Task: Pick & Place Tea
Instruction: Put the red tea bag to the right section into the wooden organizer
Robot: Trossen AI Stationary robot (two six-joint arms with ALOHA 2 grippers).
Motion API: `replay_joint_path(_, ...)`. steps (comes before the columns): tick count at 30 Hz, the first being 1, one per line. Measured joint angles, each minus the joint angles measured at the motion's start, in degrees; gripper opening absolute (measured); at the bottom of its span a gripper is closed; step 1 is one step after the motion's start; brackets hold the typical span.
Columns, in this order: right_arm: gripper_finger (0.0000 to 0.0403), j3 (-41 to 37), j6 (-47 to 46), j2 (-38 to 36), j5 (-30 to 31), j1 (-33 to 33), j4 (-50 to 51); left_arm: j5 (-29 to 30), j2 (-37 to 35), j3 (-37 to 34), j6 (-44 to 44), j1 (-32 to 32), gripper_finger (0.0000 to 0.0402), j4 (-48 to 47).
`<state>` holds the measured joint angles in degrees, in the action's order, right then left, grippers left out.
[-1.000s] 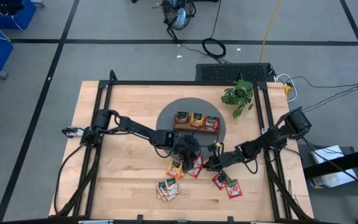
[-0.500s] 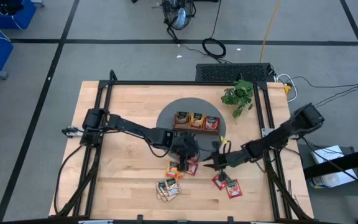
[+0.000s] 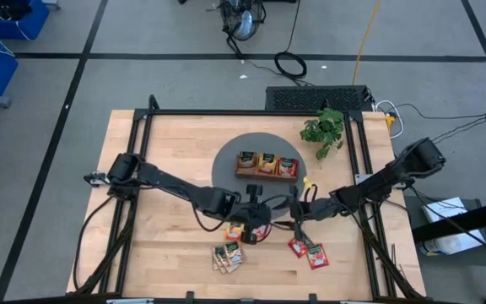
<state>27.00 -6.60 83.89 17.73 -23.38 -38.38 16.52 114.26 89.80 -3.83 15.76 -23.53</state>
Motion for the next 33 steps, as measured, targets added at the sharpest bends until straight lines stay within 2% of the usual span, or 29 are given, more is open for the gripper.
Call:
replay_joint_path(6,0.0193,0.0,3.0,0.4,0.2,0.2,-1.3,-0.4,0.0,0.0,0.8,-1.1,0.0002,1.2)
replay_joint_path(12,0.0154,0.0,4.7,0.4,0.3,2.0,-3.0,-1.3,0.0,0.0,1.3,-1.5,0.0001,1.4)
replay_joint_path(16,0.0108,0.0,6.2,0.4,0.2,3.2,-3.1,-1.4,0.0,0.0,1.4,-1.5,0.0001,1.7)
replay_joint_path(22,0.0016,0.0,8.3,0.4,-0.5,3.5,-3.5,-1.4,0.0,0.0,1.4,-1.5,0.0003,1.7)
replay_joint_path(29,0.0017,0.0,8.8,0.4,-1.4,3.6,-3.5,-1.1,0.0,-0.1,0.8,-1.5,0.0004,2.6)
replay_joint_path(33,0.0008,0.2,8.9,0.2,-1.3,3.9,-4.1,-0.6,-2.5,-0.2,-0.4,-0.9,0.0018,0.9)
